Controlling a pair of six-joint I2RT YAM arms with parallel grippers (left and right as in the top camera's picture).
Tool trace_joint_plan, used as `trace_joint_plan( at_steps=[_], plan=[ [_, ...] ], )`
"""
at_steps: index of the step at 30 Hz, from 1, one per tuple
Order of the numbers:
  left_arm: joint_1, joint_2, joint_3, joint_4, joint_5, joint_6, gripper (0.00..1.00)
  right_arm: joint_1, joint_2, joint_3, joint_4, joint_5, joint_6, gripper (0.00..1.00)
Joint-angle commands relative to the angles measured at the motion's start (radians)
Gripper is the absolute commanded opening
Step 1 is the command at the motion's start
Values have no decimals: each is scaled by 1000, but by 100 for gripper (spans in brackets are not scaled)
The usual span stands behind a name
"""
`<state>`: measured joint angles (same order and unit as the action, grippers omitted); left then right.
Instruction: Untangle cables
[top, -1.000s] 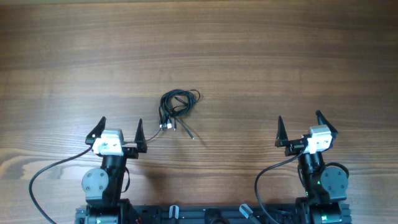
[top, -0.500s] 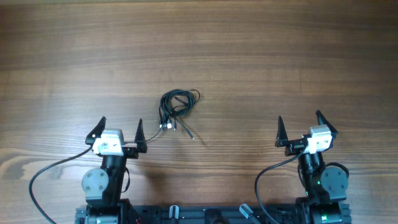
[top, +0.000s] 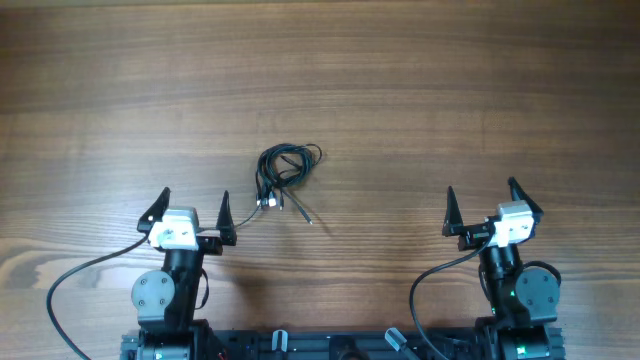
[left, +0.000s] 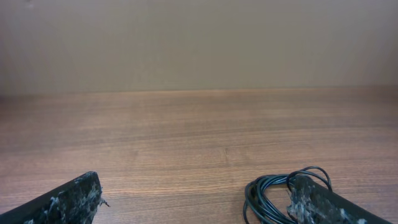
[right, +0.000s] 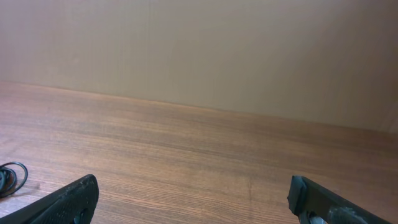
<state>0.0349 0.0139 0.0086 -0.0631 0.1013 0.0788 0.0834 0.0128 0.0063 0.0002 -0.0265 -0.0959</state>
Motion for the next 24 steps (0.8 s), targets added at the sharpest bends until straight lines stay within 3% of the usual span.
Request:
trace_joint_plan(
  at_steps=[1, 10, 15, 19, 24],
  plan=[
    [6, -7, -3, 22, -21, 72, 100, -4, -8, -1, 2, -20, -9, 100],
    [6, -7, 1, 6, -13, 57, 100, -4, -8, -1, 2, -20, -8, 100],
    [6, -7, 83, -60, -2, -133, 100, -4, -8, -1, 2, -20, -9, 100],
    [6, 25, 284, -301, -2, -166, 100, -4, -8, -1, 2, -20, -9, 100],
    [6, 292, 670, -544, 68, -196, 100, -4, -8, -1, 2, -20, -8, 100]
  ],
)
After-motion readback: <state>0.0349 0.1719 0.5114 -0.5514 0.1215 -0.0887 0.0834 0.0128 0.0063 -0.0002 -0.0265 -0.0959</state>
